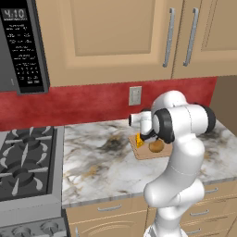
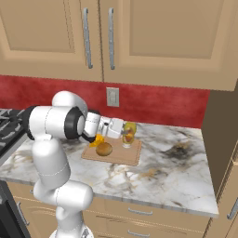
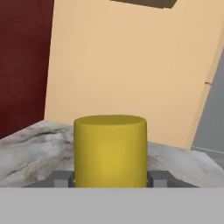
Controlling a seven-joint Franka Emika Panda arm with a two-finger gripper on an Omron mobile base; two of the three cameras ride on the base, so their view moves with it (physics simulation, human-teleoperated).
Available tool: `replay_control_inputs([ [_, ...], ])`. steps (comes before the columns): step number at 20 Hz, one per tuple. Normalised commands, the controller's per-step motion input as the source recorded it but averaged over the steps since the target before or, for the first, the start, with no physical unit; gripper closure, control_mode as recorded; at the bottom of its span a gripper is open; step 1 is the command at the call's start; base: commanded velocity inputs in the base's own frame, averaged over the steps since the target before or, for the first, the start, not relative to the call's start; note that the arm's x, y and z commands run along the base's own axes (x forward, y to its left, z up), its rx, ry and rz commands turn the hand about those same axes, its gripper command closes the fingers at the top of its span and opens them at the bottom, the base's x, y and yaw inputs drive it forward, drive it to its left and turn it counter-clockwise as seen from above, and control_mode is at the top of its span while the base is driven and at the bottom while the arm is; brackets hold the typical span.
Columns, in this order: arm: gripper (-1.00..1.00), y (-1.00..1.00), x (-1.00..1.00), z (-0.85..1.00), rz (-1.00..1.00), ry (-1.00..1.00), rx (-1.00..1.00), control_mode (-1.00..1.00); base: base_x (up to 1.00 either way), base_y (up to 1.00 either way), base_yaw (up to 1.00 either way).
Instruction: Retrieve the reheated potato from the microwave, then place the potato, cheese, and condiment on the cutting board.
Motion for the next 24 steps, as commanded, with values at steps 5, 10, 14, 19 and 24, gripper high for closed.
replay_control_inputs([
  [5,1.00,0.00,0.00,-0.53,0.08,-0.14,0.00,-1.00,0.00,0.00,0.00],
  [10,1.00,0.00,0.00,-0.82,0.10,-0.13,-0.01,-1.00,0.00,0.00,0.00],
  [14,1.00,0.00,0.00,-0.72,0.09,-0.13,-0.01,-1.00,0.00,0.00,0.00],
  [19,-1.00,0.08,-0.04,-0.71,0.07,-0.09,-0.01,-1.00,0.00,0.00,0.00],
  [24,-1.00,0.07,-0.38,-0.46,0.03,-0.09,0.00,-1.00,0.00,0.00,0.00],
])
